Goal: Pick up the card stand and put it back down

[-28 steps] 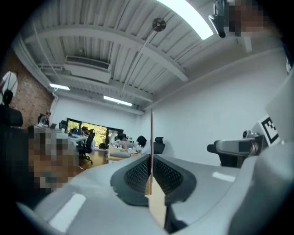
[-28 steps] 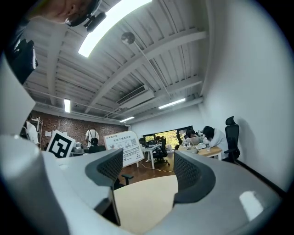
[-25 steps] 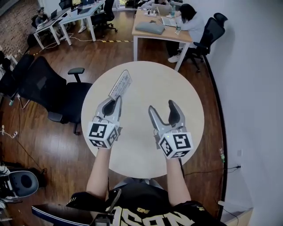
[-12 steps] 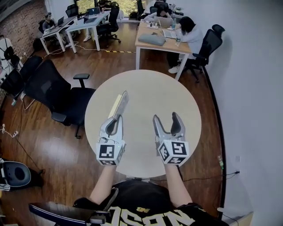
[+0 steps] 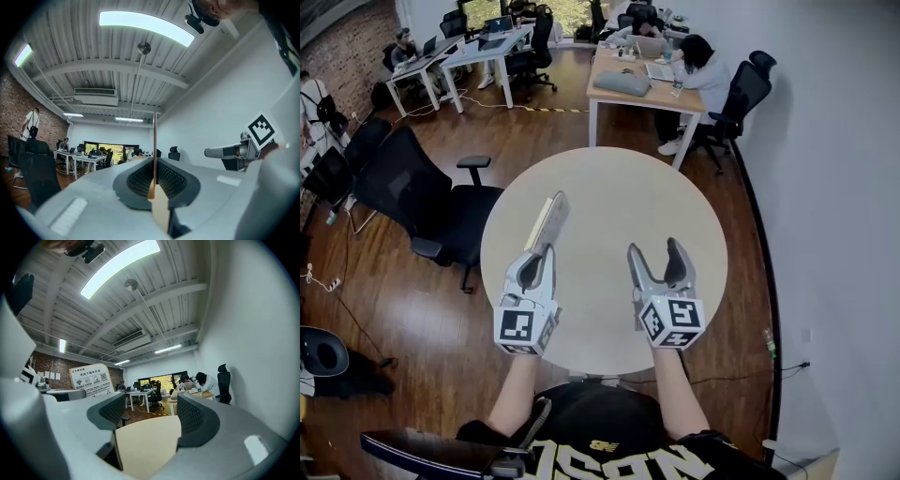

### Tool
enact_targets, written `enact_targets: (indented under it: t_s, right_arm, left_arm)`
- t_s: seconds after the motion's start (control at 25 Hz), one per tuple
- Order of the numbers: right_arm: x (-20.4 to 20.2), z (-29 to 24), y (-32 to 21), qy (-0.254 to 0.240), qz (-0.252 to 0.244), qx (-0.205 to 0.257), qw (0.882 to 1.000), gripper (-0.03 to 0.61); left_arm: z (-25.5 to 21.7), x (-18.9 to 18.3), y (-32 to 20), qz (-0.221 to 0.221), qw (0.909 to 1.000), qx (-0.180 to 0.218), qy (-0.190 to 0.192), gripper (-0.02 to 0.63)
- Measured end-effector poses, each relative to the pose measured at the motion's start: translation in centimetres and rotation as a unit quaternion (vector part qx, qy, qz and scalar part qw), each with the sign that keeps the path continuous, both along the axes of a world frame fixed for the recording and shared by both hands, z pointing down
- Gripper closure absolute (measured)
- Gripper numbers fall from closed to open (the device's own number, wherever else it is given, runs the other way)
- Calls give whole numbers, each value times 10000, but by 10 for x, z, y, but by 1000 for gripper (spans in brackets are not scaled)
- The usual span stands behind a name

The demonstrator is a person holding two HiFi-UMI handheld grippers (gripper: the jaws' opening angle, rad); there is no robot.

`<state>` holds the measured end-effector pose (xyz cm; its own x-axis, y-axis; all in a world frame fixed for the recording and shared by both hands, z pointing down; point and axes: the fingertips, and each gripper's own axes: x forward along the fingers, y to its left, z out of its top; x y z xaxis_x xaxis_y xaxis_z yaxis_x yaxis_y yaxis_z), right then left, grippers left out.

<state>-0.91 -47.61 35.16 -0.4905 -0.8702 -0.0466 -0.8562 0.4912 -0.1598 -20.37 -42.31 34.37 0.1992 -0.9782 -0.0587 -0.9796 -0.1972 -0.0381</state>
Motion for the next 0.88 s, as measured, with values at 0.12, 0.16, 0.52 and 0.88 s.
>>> enact_targets:
  t_s: [0.12,0.16,0.52,0.88]
  right_arm:
    - [5,-1,1,-38,35,33,10000,230]
    - [7,-1,2,-33,53,40,10000,230]
    - [31,13,14,17,382,-152,9992,230]
    - [40,53,31,296,170,-436,9985,236]
  left_arm:
    - [3,-6,1,98,9999,47,-29,598]
    - [2,-6,1,150,9999,33,-1,598]
    - [30,4,-19,1048,9928,-556,-180,597]
    - [115,58,-62,2621,9489,-1755,89,597]
